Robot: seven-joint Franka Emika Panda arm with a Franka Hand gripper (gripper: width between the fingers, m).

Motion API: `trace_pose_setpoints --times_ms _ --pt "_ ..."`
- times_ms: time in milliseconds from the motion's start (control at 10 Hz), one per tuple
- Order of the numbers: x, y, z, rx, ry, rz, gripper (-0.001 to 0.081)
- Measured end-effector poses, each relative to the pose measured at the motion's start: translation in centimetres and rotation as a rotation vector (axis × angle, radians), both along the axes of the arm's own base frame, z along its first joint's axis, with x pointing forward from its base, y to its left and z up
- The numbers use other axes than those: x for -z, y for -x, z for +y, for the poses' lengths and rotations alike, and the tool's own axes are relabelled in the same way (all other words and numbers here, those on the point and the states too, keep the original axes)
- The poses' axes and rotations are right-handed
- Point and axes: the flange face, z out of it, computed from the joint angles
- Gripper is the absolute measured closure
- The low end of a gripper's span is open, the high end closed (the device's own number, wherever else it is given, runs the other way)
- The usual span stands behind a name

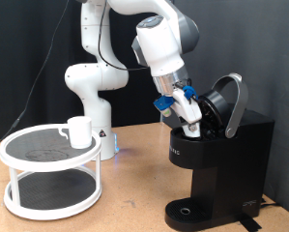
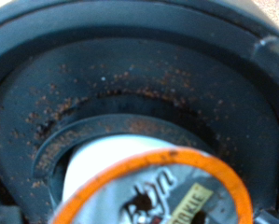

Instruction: Make a cup of coffee with the keurig machine

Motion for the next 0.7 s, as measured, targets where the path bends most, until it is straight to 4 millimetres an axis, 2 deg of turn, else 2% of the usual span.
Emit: trace_pose_setpoints --times_ms 100,200,400,700 --pt "0.0 0.0 0.0 0.001 0.000 0.000 0.0179" --pt "0.0 0.0 -0.1 0.001 0.000 0.000 0.0104" --pt "-0.3 0.0 -0.2 -0.002 -0.018 -0.001 0.0077" --pt "-1.7 0.3 -0.3 -0.029 -0.057 0.014 0.0072"
